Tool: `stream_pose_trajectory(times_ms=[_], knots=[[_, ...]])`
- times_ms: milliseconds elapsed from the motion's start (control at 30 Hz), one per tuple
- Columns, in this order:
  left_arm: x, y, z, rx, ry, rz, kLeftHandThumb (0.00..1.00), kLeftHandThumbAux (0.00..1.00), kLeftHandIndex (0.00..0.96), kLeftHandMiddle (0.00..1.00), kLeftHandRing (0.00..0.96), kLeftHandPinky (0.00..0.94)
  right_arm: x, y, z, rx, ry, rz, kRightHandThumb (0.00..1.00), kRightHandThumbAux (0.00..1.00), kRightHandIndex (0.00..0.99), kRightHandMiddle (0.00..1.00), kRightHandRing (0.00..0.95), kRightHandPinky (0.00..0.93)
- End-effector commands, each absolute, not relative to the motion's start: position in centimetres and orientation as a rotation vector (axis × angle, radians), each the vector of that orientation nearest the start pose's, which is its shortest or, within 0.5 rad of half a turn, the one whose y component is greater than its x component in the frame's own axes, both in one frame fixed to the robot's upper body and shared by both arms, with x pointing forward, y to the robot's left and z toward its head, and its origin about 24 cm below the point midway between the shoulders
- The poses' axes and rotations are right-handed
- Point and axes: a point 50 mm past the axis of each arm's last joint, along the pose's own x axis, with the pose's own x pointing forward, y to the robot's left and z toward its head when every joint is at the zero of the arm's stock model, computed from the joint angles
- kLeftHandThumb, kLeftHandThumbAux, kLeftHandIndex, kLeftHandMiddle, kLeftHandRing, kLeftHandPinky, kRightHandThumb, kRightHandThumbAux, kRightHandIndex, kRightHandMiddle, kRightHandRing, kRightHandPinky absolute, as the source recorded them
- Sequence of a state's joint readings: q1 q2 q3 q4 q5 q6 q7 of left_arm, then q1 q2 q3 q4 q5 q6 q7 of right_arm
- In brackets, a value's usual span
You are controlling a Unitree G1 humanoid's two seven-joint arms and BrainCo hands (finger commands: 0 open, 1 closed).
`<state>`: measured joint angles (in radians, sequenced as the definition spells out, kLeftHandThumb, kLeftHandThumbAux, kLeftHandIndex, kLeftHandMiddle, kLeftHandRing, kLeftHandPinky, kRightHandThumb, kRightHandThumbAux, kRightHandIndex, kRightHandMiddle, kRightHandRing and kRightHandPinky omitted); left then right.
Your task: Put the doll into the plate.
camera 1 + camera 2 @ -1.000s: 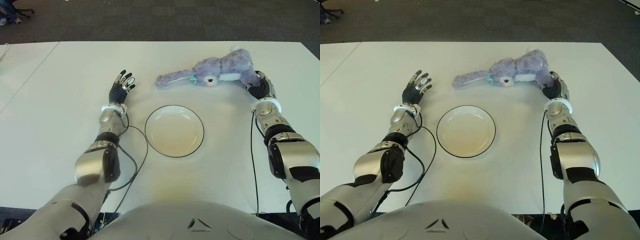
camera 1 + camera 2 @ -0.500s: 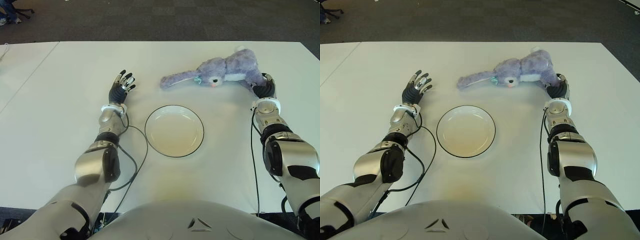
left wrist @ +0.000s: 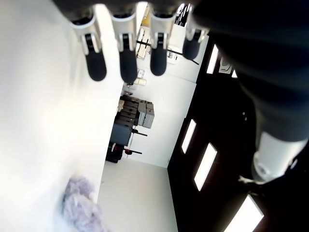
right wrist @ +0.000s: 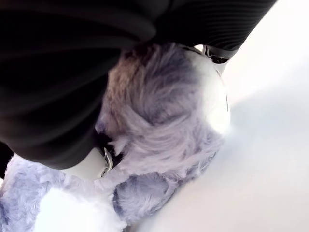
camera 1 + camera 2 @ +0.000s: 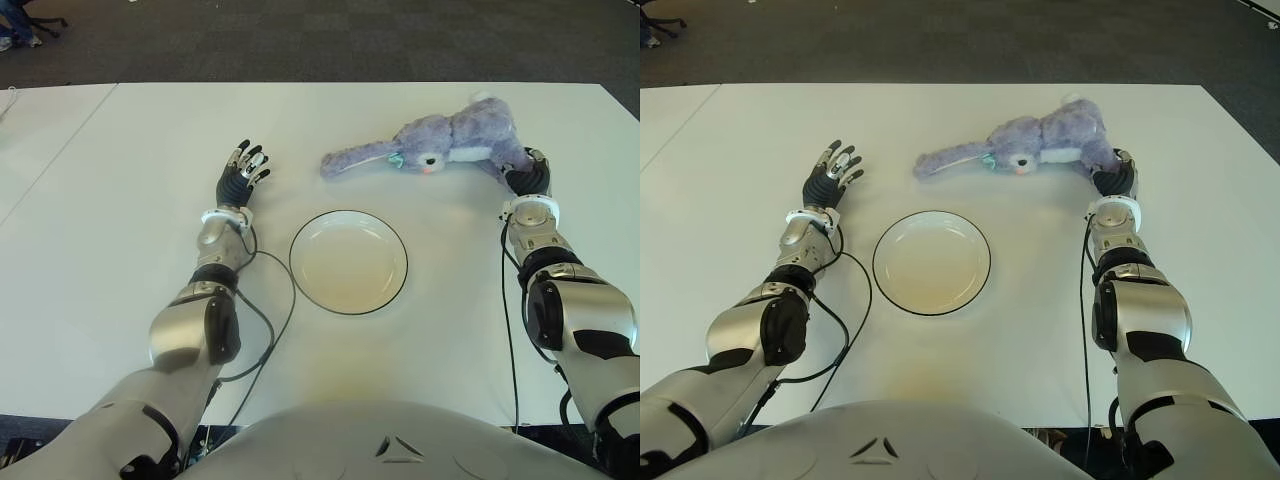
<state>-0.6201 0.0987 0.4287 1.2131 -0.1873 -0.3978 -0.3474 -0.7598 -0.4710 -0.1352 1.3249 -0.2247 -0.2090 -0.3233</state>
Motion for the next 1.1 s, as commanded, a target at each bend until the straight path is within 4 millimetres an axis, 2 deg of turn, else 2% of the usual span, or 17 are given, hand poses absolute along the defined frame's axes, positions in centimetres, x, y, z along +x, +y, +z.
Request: stream_pose_trajectory(times_ms=[33,433,900,1100], knots=[[23.9,17.4,-10.3,-0.492,0.573,0.066,0.0,0.618,0.073,0.149,0.169,0.205,33.1,-30.1,2.6,-0.552,0.383,-0.481,0.695,0.72,0.426,0.814,0.84,0.835],[23.8,17.2,-10.4,-0.493,0.575,0.069,0.0,0.622,0.073,0.142,0.156,0.177,32.8,-30.7,2.9,-0.596,0.353,-0.47,0.688,0.723,0.427,0.817,0.847,0.828],[23.7,17.4,-10.4,-0.481,0.578,0.057,0.0,0.63,0.071,0.128,0.137,0.16,34.2,-28.9,4.9,-0.579,0.164,-0.32,0.697,0.718,0.438,0.817,0.842,0.826],[23.7,17.4,-10.5,-0.484,0.582,0.056,0.0,0.631,0.078,0.143,0.16,0.194,34.3,-28.2,5.8,-0.528,0.066,-0.207,0.698,0.719,0.439,0.832,0.855,0.836]])
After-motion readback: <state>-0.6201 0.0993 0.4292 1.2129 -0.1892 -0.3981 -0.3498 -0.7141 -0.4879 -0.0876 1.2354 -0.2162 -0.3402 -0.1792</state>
